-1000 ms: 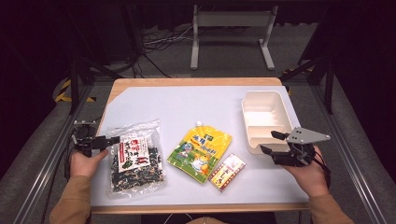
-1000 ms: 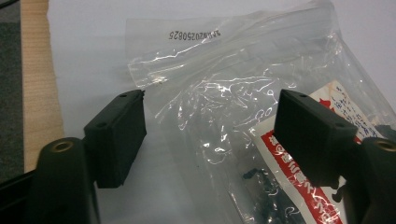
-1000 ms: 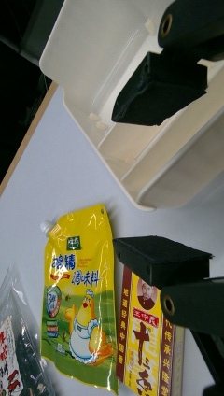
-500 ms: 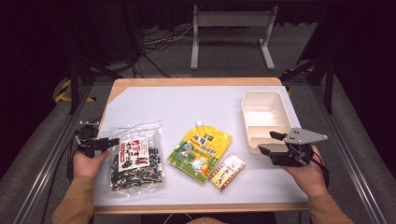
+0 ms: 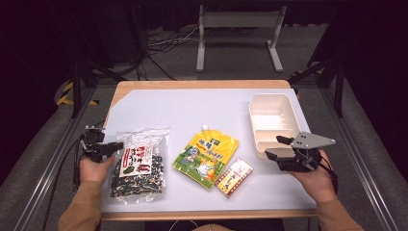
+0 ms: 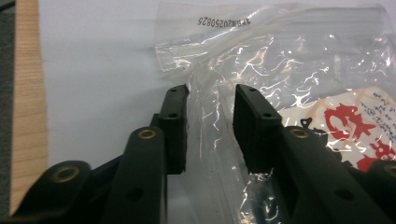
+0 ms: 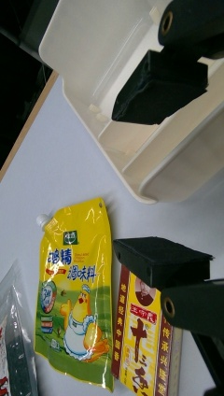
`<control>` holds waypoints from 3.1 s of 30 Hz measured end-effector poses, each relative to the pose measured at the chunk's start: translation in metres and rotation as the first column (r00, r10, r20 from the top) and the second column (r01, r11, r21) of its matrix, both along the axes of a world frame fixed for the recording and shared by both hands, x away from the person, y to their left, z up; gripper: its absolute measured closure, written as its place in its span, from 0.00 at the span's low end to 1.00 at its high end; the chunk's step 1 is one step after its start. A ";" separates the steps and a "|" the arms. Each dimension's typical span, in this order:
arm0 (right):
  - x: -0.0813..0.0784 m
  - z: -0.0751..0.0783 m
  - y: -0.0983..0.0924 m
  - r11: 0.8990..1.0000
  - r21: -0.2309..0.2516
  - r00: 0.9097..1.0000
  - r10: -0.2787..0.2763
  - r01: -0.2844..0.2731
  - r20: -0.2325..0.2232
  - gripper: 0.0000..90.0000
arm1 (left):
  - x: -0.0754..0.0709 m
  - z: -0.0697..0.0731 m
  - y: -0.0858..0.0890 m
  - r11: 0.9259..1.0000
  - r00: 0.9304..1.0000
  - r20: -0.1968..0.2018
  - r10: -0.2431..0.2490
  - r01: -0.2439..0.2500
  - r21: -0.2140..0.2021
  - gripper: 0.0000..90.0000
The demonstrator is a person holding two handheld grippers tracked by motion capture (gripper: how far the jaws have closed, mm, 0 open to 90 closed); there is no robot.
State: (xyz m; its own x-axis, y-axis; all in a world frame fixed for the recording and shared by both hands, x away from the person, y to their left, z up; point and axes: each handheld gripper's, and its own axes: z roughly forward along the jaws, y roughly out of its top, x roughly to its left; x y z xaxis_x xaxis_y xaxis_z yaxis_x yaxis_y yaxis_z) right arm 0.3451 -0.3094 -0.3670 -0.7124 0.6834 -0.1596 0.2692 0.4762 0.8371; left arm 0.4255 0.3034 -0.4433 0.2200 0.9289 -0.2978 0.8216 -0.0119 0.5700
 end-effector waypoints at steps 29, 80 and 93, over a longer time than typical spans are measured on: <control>0.000 0.000 0.000 1.000 -0.004 1.000 0.004 -0.004 0.004 0.35 | -0.026 0.052 0.004 0.980 0.959 0.270 -0.080 0.126 -0.156 0.94; 0.001 0.012 0.067 0.969 0.094 0.969 0.235 -0.228 -0.075 0.42 | -0.113 0.159 -0.037 0.925 0.621 0.774 -0.123 0.354 -0.137 0.96; 0.013 0.040 0.117 0.926 0.190 0.937 0.344 -0.327 -0.067 0.42 | -0.119 0.174 -0.074 0.844 0.558 0.803 -0.210 0.518 -0.140 0.97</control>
State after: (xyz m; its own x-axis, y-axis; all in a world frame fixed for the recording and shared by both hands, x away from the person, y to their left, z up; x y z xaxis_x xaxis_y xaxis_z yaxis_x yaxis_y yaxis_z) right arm 0.3585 -0.1927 -0.3271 -0.9107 0.4125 0.0212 0.2033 0.4030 0.8924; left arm 0.3068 0.2299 -0.2695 0.7972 0.5904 -0.1260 0.0833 0.0992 0.9916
